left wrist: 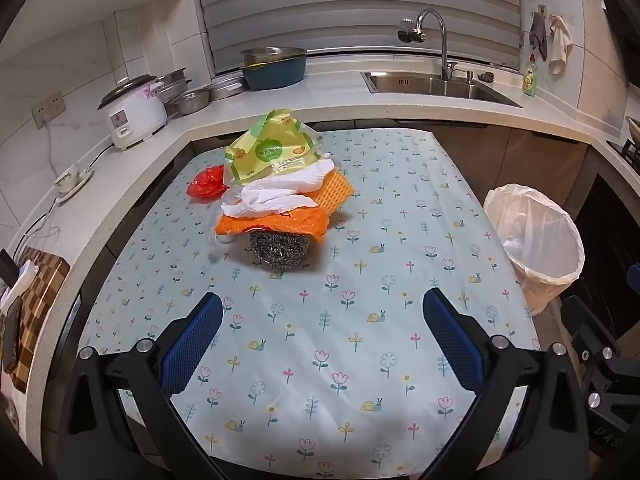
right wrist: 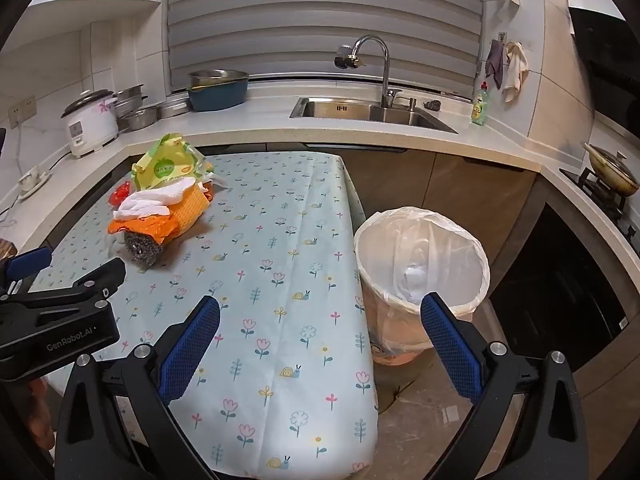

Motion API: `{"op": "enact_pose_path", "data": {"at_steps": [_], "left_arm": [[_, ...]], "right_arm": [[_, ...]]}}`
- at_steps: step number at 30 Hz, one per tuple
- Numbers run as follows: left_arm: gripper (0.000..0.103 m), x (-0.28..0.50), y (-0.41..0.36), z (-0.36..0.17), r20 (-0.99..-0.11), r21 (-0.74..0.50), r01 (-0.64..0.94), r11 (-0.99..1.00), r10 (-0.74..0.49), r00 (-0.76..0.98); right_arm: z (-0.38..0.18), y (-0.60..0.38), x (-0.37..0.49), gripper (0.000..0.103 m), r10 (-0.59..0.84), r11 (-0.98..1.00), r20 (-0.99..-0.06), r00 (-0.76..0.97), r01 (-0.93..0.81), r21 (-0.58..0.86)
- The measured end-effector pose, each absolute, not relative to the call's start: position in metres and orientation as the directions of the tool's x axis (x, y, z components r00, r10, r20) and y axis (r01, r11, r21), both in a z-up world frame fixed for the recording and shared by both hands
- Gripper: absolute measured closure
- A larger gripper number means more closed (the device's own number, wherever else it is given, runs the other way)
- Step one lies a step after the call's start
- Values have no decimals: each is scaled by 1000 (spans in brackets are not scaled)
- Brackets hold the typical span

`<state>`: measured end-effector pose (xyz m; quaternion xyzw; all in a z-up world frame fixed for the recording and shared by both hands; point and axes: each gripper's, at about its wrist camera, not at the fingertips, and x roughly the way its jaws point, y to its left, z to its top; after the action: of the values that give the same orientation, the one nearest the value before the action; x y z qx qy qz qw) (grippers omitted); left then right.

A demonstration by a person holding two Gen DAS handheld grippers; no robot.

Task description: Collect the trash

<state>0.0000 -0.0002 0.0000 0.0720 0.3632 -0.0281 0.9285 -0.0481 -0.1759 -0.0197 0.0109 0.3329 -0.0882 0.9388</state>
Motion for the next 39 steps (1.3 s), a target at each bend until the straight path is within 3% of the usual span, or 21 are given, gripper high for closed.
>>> {"op": "enact_pose_path", "data": {"at_steps": [39], "left_arm": [[7,-3,-4,1,-677,117,109,987,-1,736]], "right_arm": [[-22,-175,-49,7,-156,984,-623,767,173,-34]]}}
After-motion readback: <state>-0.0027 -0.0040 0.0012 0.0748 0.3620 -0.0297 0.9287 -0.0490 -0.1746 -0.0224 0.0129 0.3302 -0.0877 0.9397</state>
